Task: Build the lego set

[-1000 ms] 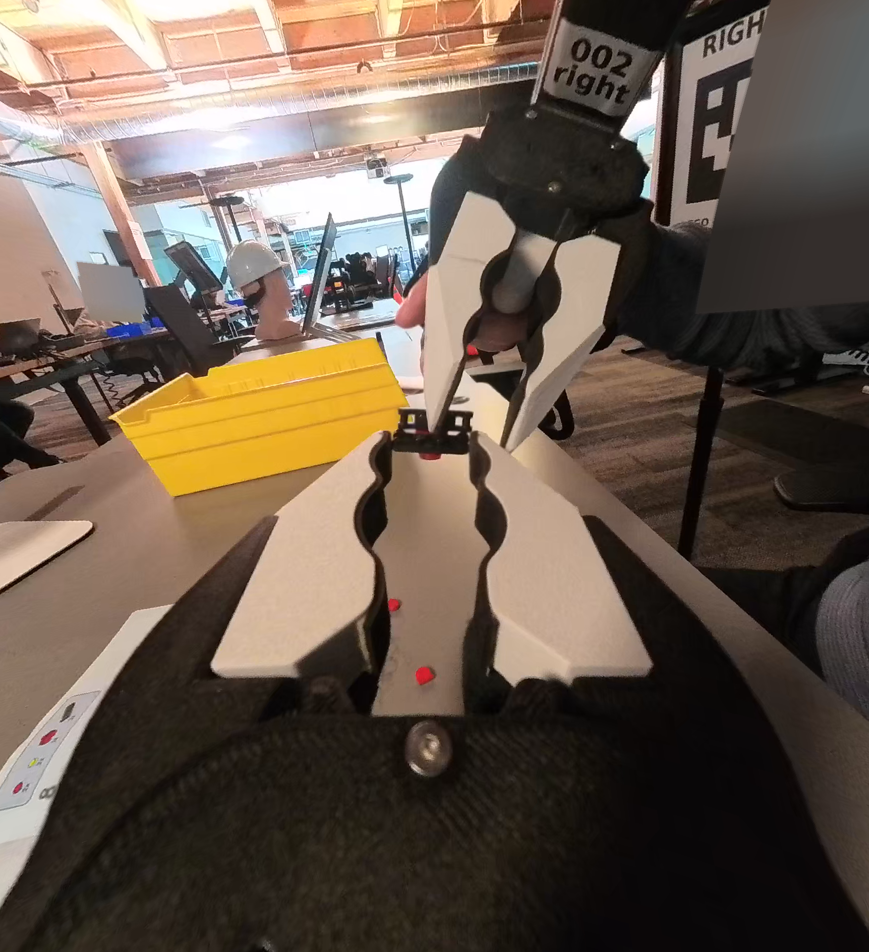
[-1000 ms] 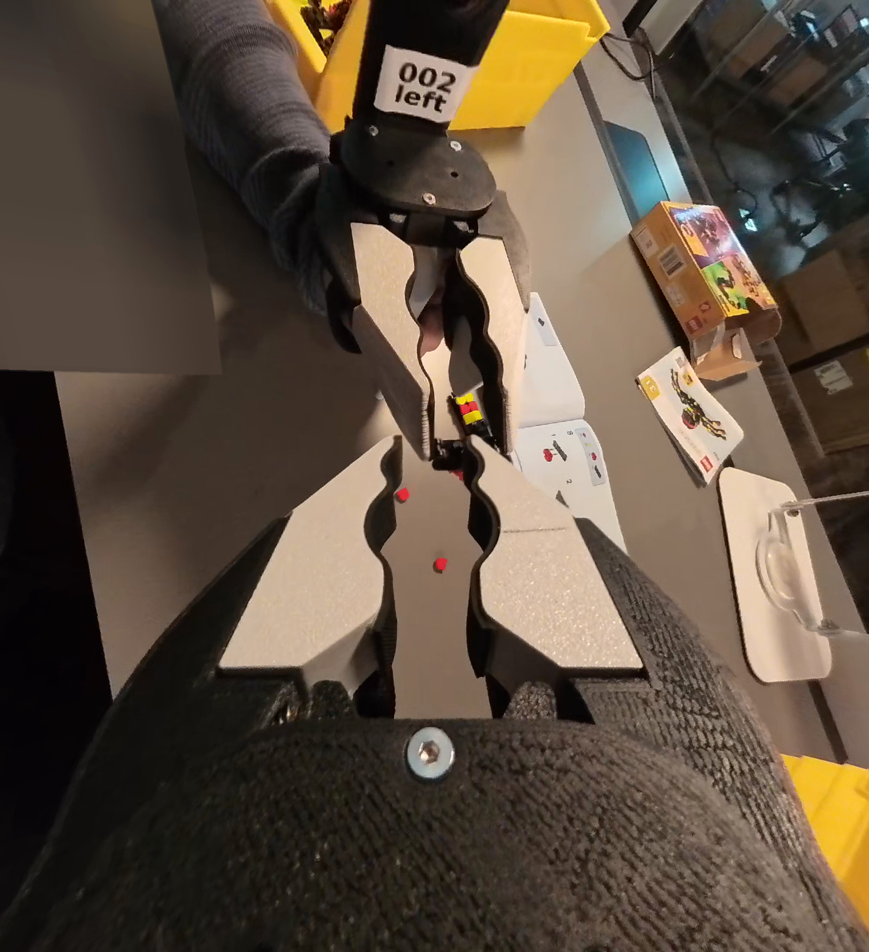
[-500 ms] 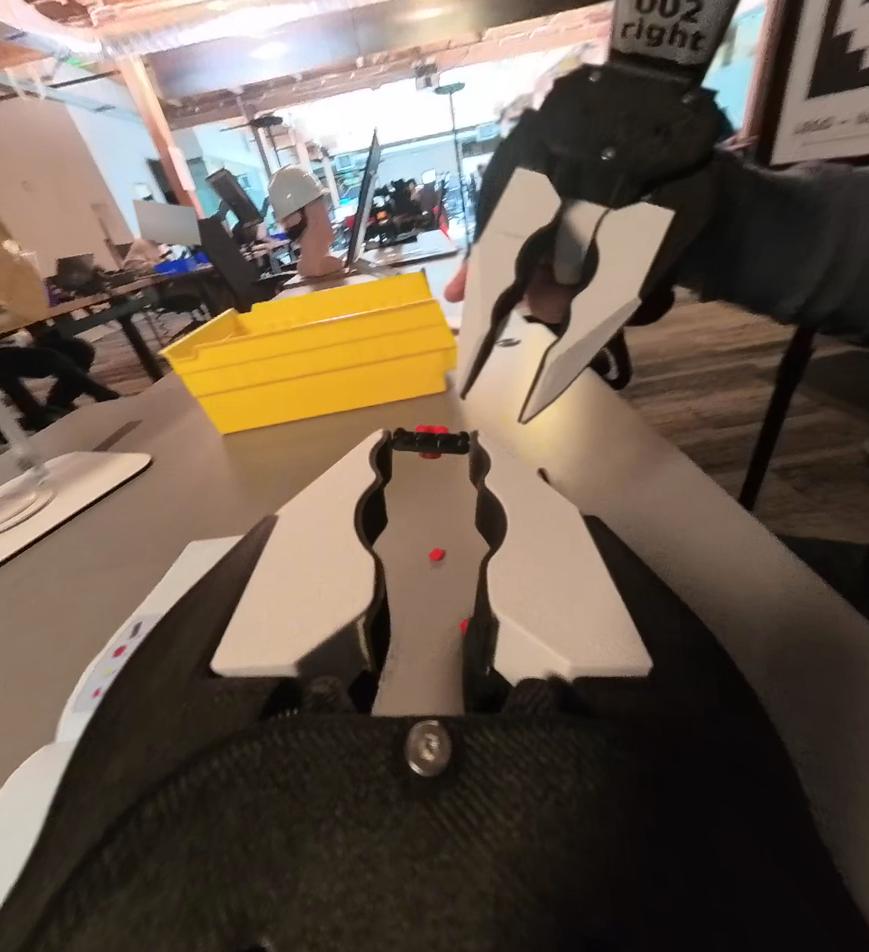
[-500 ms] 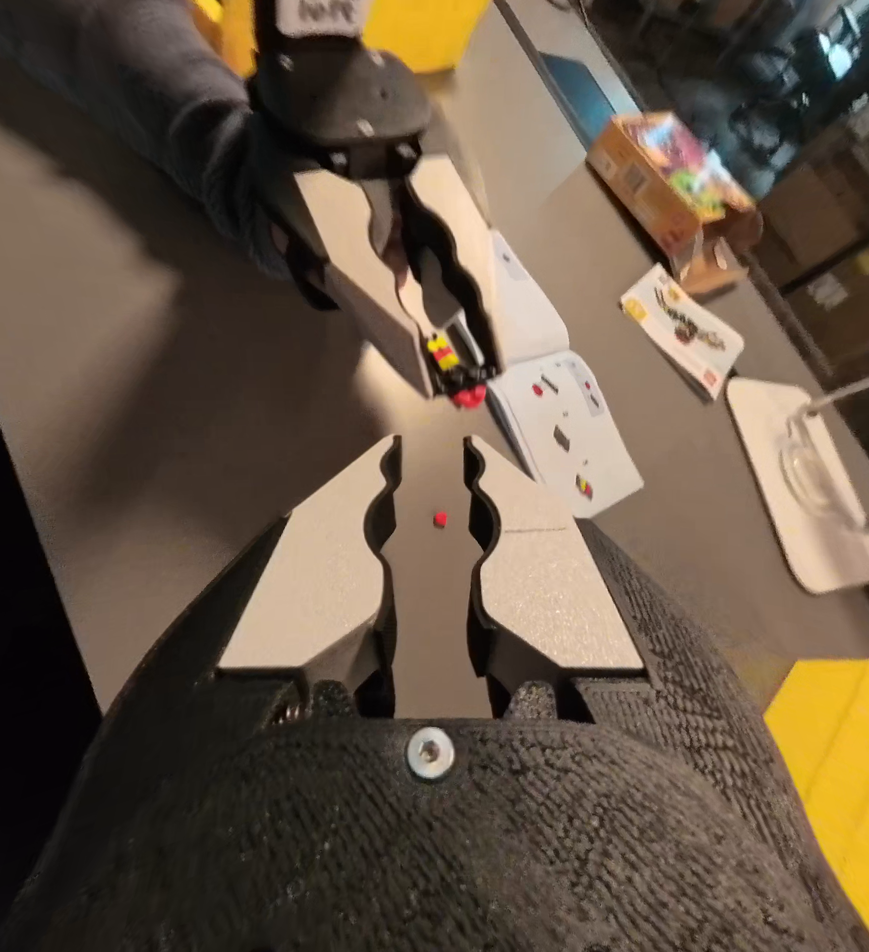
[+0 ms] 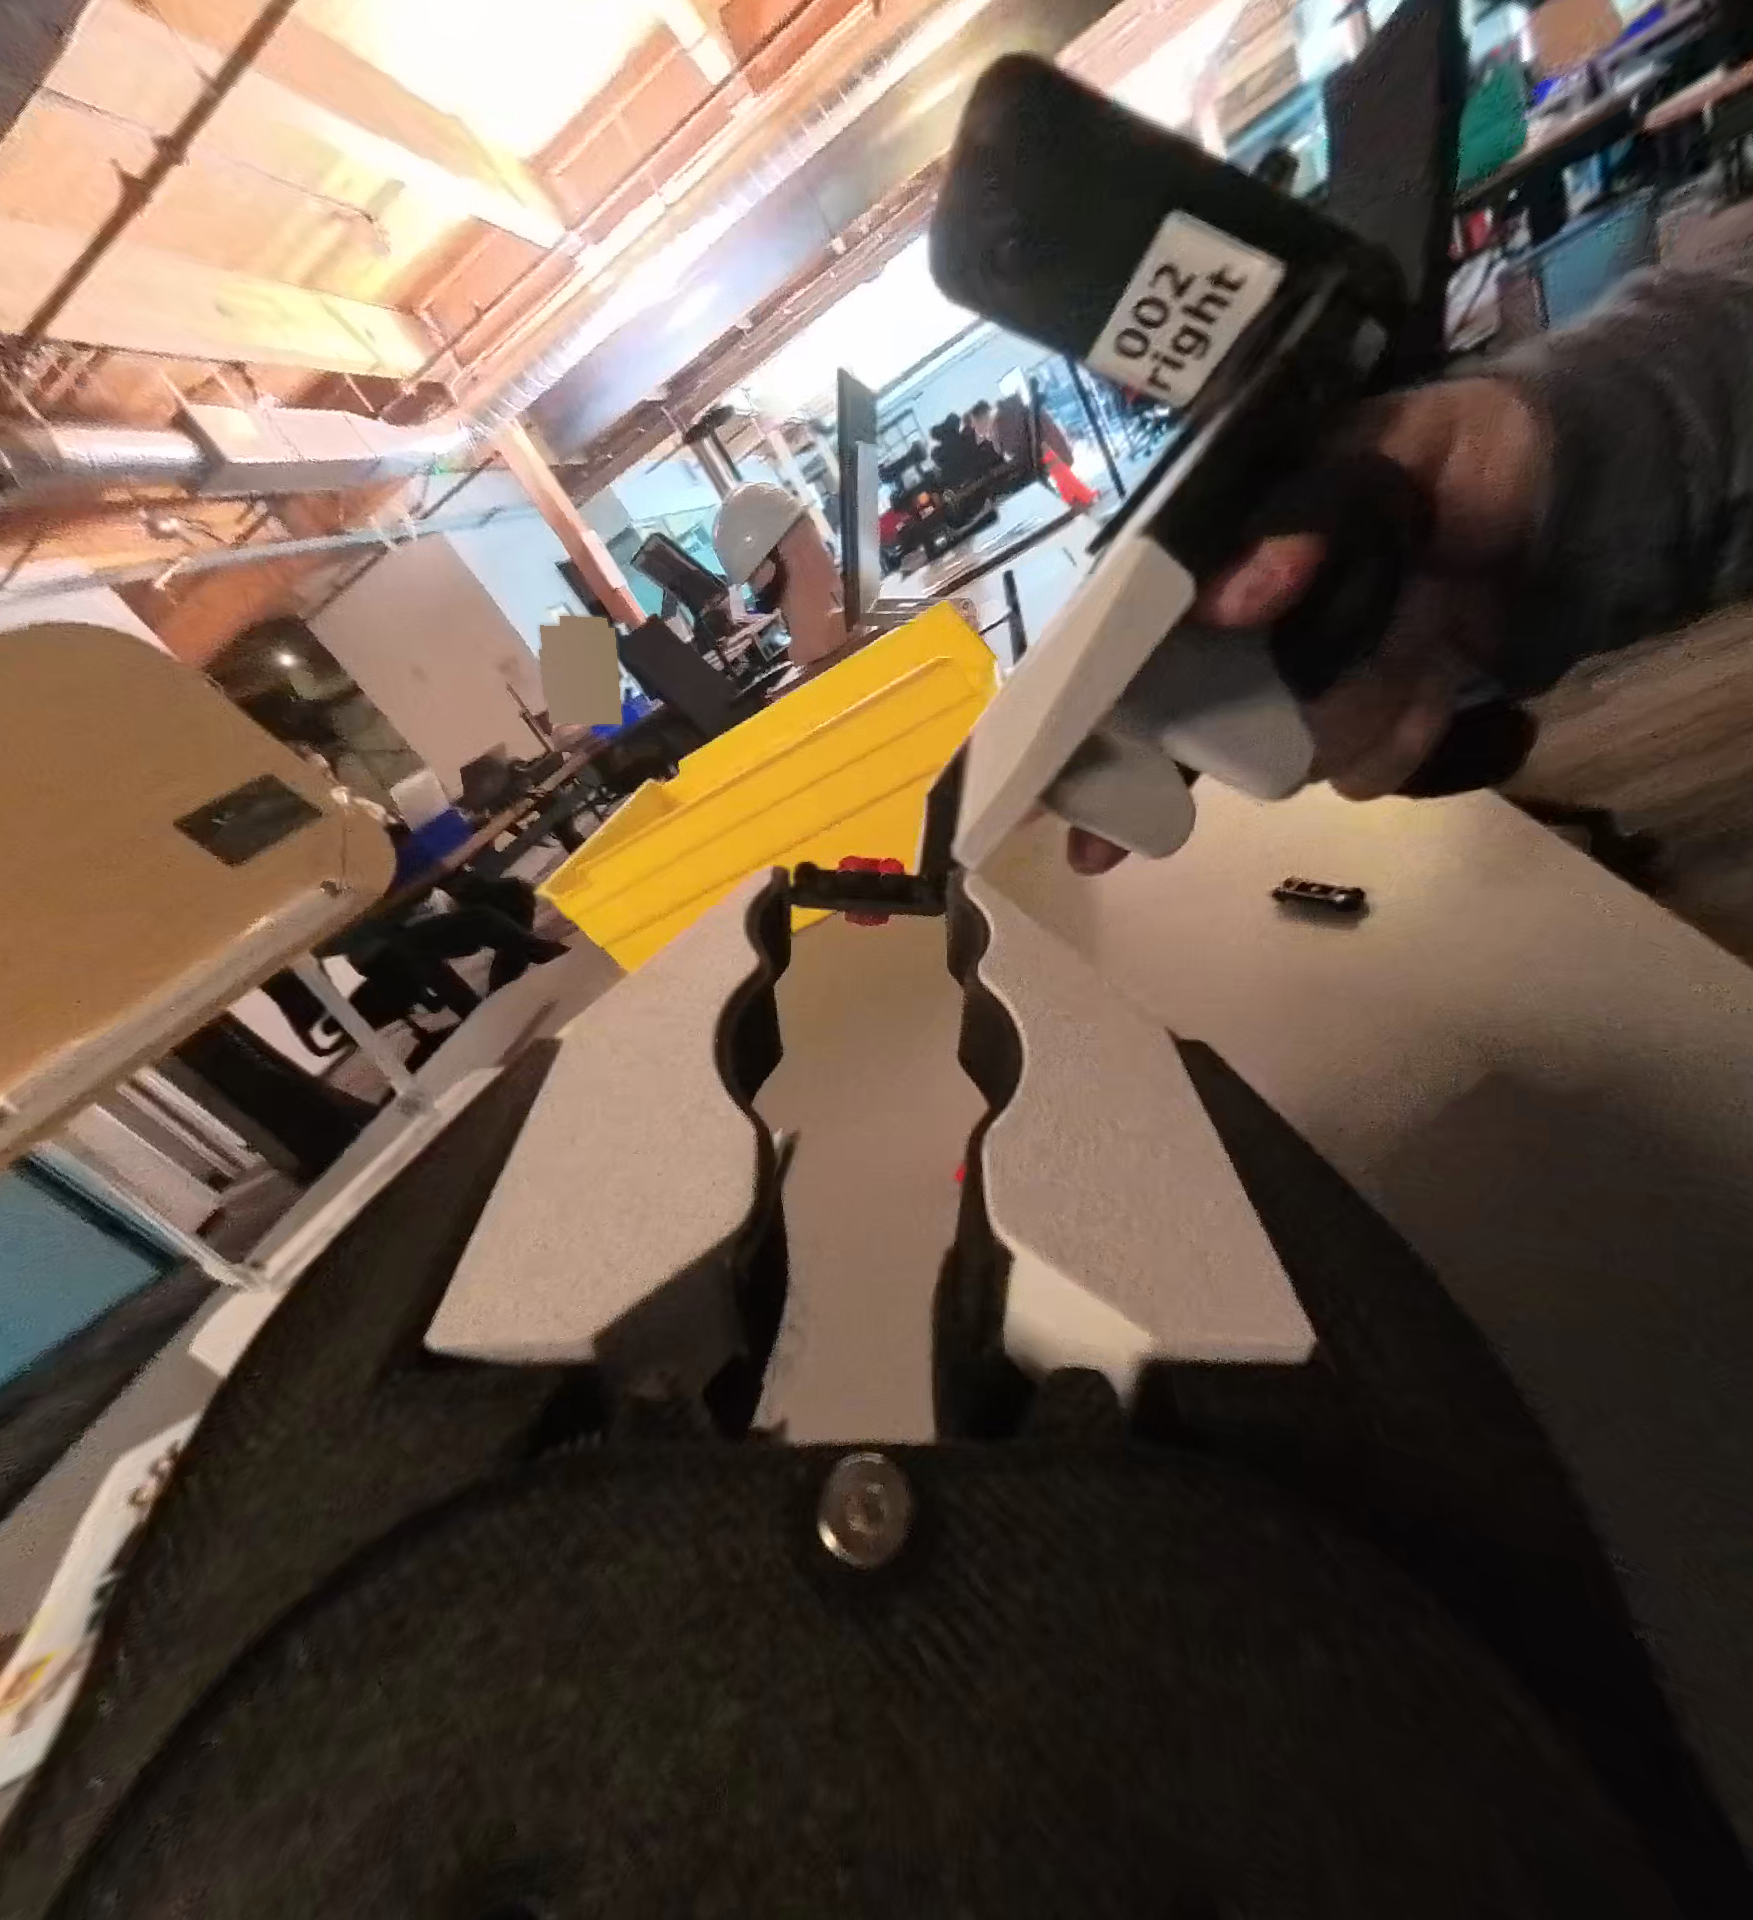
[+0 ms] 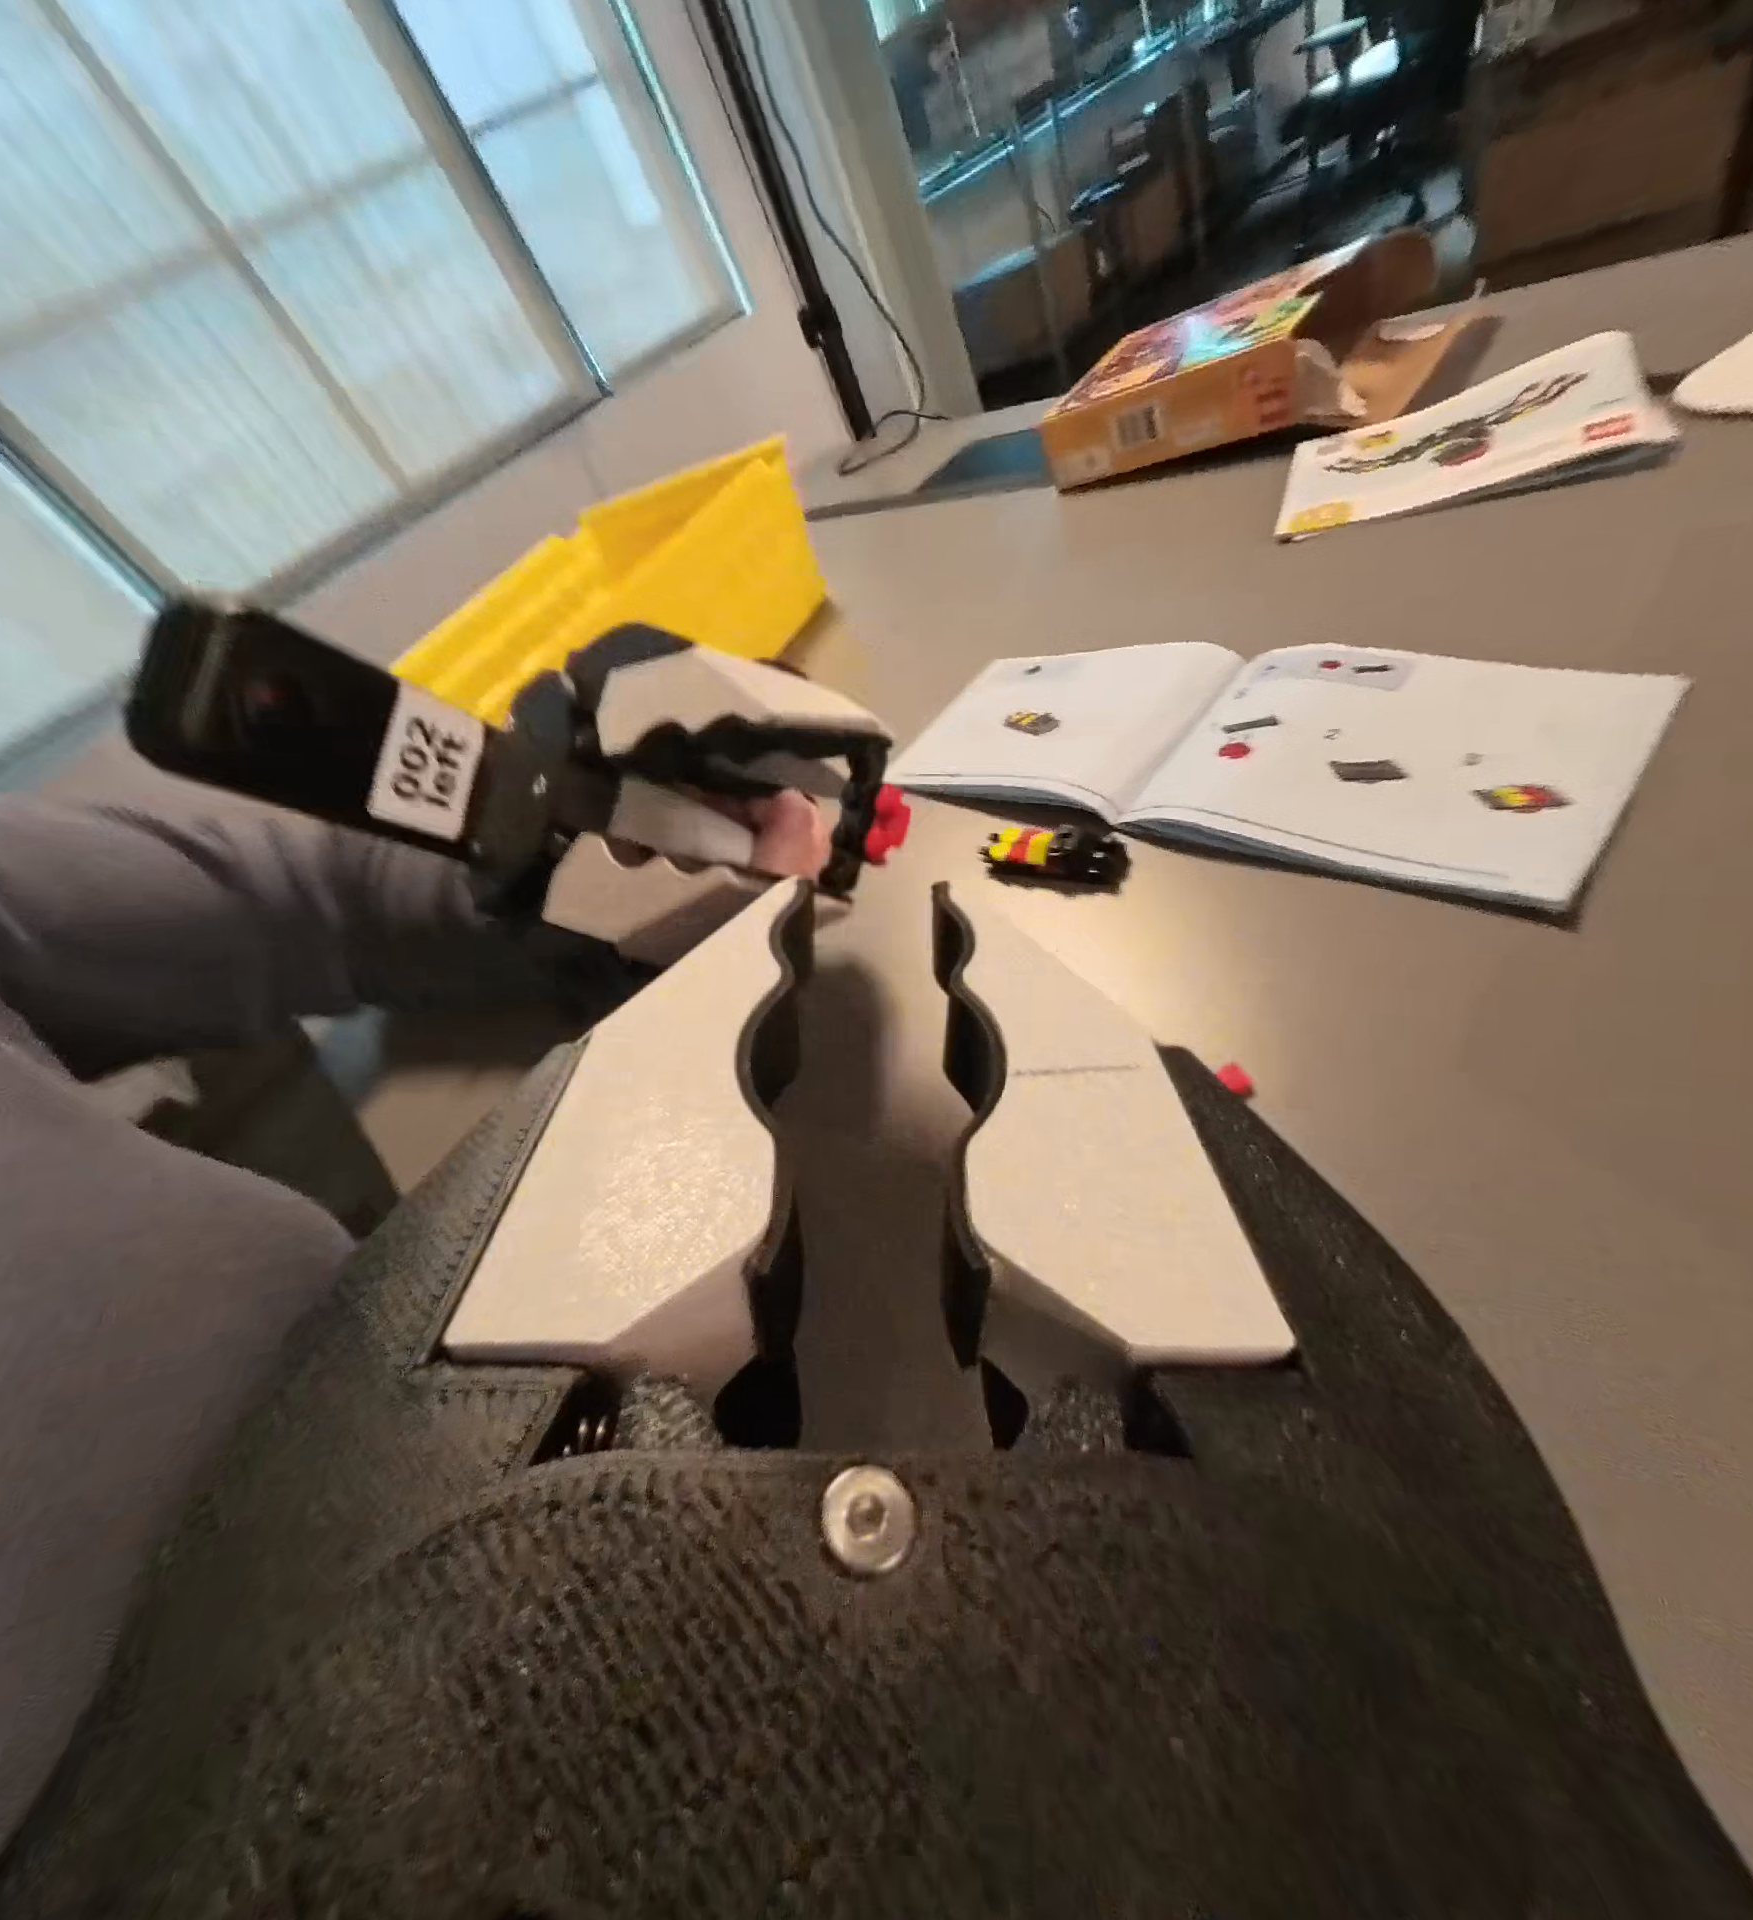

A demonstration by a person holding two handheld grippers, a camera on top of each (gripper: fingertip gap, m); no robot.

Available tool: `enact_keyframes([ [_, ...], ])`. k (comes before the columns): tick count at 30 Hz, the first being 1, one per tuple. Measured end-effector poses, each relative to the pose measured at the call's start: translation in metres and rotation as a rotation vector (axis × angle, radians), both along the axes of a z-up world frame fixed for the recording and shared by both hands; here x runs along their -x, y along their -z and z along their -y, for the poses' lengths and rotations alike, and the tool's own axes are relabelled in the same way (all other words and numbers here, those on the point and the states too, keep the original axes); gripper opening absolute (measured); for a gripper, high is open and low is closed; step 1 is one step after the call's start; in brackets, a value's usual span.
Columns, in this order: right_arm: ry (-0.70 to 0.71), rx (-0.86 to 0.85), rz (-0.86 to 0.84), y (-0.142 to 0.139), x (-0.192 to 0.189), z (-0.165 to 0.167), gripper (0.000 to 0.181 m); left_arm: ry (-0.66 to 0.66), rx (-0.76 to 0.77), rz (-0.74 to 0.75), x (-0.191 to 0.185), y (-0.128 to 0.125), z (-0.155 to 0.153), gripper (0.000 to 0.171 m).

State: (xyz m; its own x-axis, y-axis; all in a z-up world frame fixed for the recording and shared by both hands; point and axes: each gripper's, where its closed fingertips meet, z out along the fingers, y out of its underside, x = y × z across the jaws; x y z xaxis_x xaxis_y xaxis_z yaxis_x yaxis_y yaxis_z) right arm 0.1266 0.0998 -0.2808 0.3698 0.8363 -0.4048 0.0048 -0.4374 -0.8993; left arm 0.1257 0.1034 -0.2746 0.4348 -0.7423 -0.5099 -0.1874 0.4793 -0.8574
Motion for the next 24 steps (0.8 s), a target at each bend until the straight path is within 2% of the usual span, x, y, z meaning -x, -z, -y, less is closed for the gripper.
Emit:
enact_keyframes([
  [6, -0.097, 0.167, -0.101, -0.002, 0.008, 0.005, 0.019, 0.027, -0.053, -0.022, -0.004, 0.001, 0.009, 0.029],
  [9, -0.155, 0.14, -0.064, 0.001, 0.009, 0.01, 0.007, 0.064, -0.042, -0.024, -0.007, 0.004, 0.015, 0.029],
  [11, -0.147, 0.053, 0.035, 0.008, 0.003, 0.008, 0.006, 0.146, 0.061, 0.012, -0.009, 0.005, 0.021, 0.03],
  [14, -0.165, -0.092, 0.163, 0.01, -0.004, 0.012, 0.006, 0.285, 0.364, 0.089, -0.013, 0.006, 0.026, 0.046],
  [16, -0.199, -0.167, 0.225, 0.01, -0.005, 0.019, 0.006, 0.386, 0.508, 0.136, -0.014, 0.005, 0.031, 0.039],
  [18, -0.225, -0.225, 0.294, 0.012, -0.006, 0.024, 0.006, 0.441, 0.577, 0.142, -0.014, 0.007, 0.033, 0.028],
  [22, -0.274, -0.275, 0.383, 0.017, -0.005, 0.031, 0.006, 0.476, 0.594, 0.117, -0.015, 0.011, 0.037, 0.01],
  [24, -0.287, -0.291, 0.428, 0.022, -0.007, 0.032, 0.006, 0.484, 0.593, 0.08, -0.017, 0.015, 0.04, 0.007],
])
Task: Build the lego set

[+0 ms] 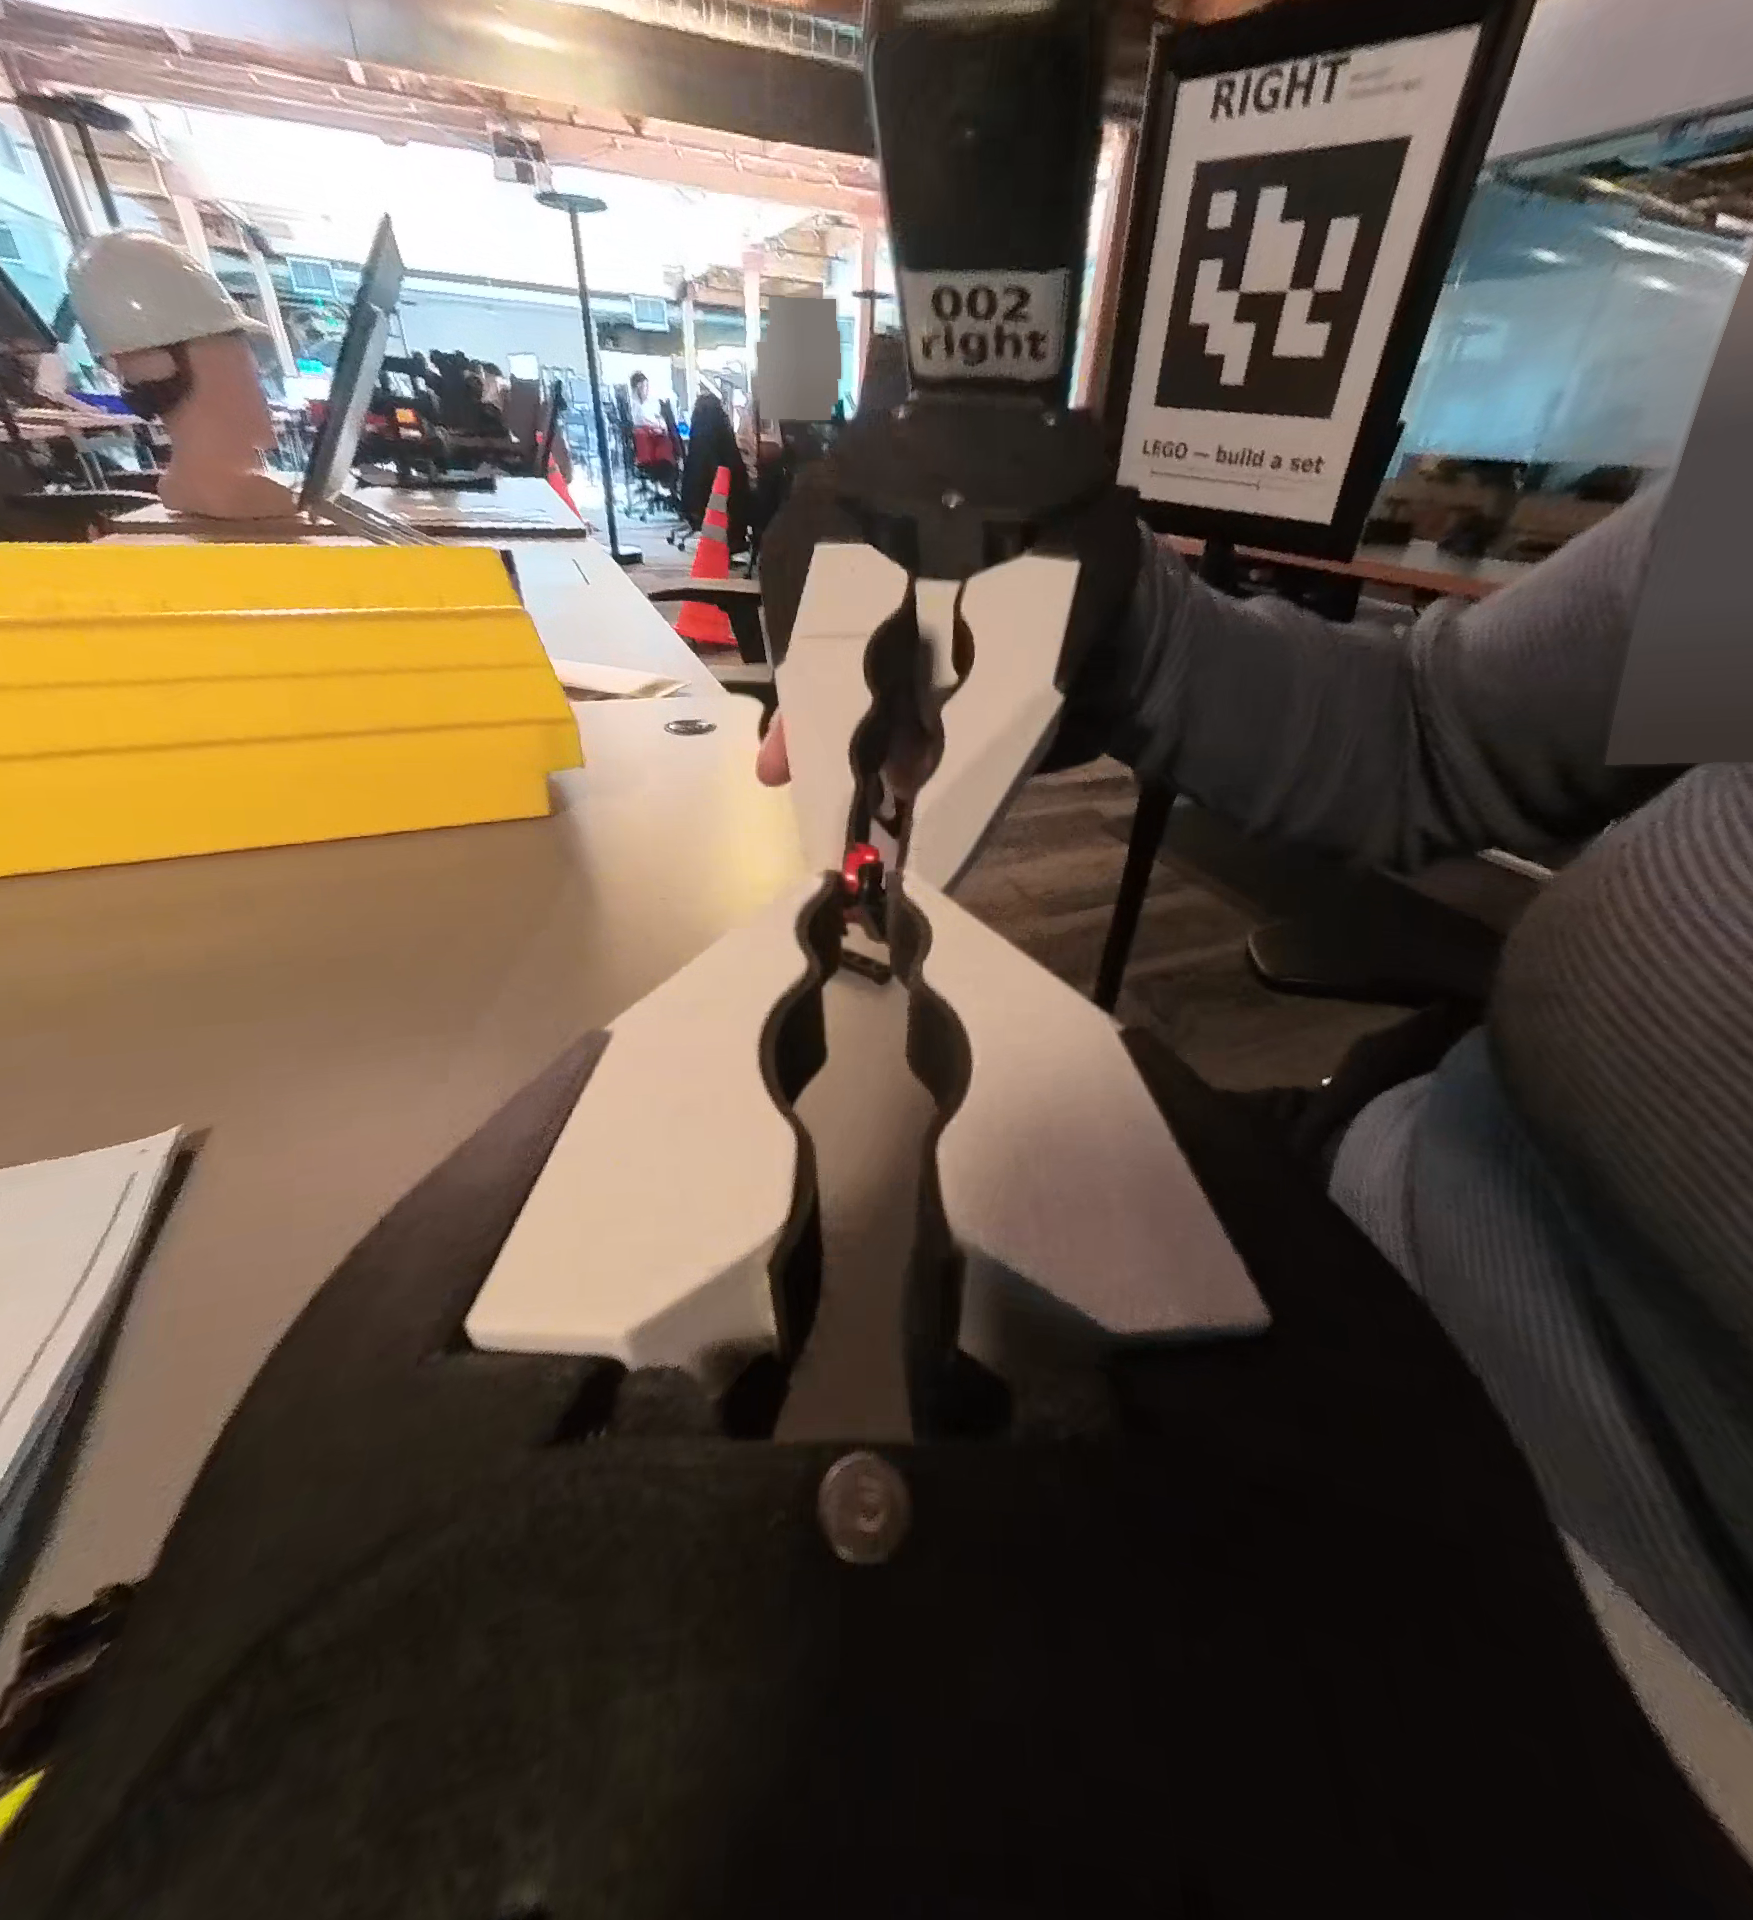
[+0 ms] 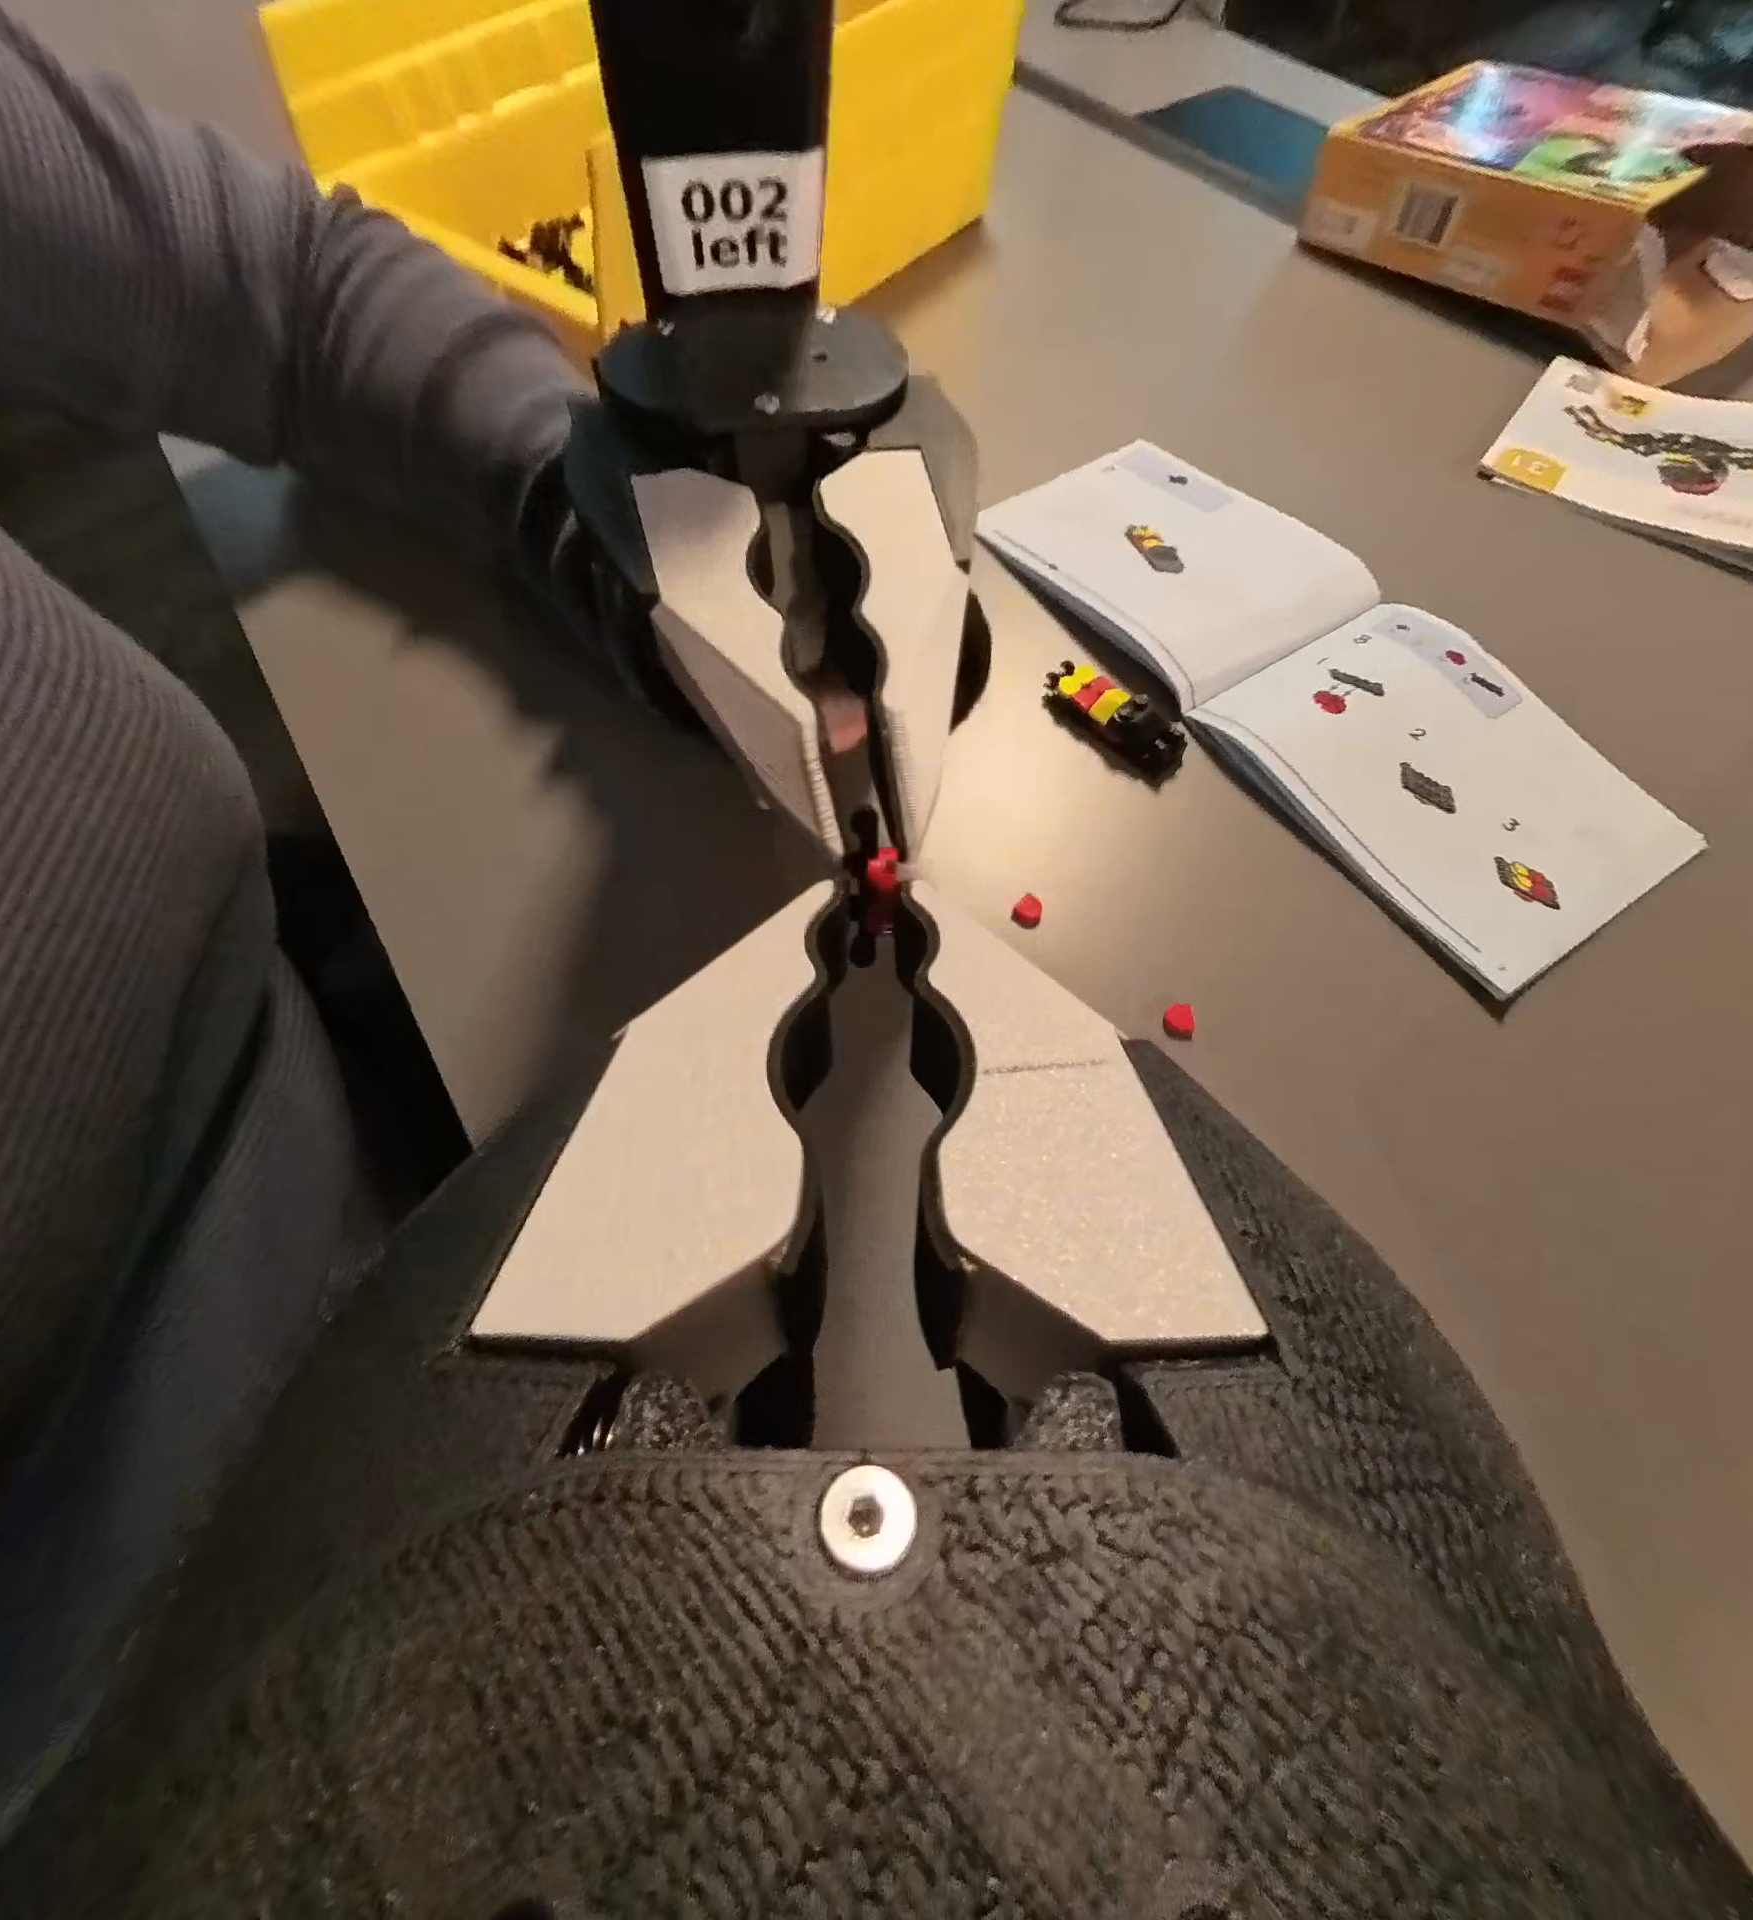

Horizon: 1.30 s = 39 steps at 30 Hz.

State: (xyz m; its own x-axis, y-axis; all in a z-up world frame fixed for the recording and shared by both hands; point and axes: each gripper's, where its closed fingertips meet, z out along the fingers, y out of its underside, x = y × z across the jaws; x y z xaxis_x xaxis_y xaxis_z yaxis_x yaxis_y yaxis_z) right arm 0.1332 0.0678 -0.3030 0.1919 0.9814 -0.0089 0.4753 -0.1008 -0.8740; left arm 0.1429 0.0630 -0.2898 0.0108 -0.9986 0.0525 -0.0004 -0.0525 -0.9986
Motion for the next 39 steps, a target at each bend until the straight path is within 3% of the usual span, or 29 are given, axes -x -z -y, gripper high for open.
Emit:
enact_keyframes([
  [9, 0.065, -0.065, 0.045, 0.004, -0.007, -0.009, 0.007, -0.089, -0.059, -0.109, -0.004, 0.008, -0.007, 0.005],
  [12, 0.274, -0.065, 0.063, 0.004, -0.034, -0.026, 0.025, -0.154, -0.046, -0.049, 0.001, -0.004, -0.014, 0.005],
  [14, 0.541, -0.051, 0.07, 0.008, -0.071, -0.035, 0.02, -0.214, -0.002, 0.022, 0.008, -0.014, -0.021, 0.005],
  [16, 0.699, 0.026, 0.063, 0.023, -0.096, -0.02, 0.018, -0.26, 0.037, 0.073, 0.012, -0.018, -0.025, 0.005],
  [20, 0.844, 0.118, 0.175, 0.065, -0.116, 0.011, 0.019, -0.212, 0.109, 0.082, 0.006, -0.011, -0.017, 0.006],
  [25, 0.967, 0.14, 0.19, 0.085, -0.121, 0.01, 0.024, -0.17, 0.178, 0.087, 0.004, -0.006, -0.012, 0.005],
  [31, 0.986, 0.066, 0.246, 0.089, -0.114, -0.004, 0.016, -0.163, 0.169, 0.082, 0.005, -0.005, -0.01, 0.005],
  [33, 0.967, -0.025, 0.358, 0.09, -0.119, -0.009, 0.0, -0.158, 0.175, 0.085, 0.005, -0.005, -0.01, 0.006],
  [37, 0.834, -0.278, 0.629, 0.089, -0.133, -0.024, 0.0, -0.152, 0.198, 0.094, 0.007, -0.006, -0.011, 0.006],
  [39, 0.819, -0.28, 0.617, 0.087, -0.136, -0.03, 0.0, -0.154, 0.212, 0.101, 0.007, -0.006, -0.012, 0.006],
])
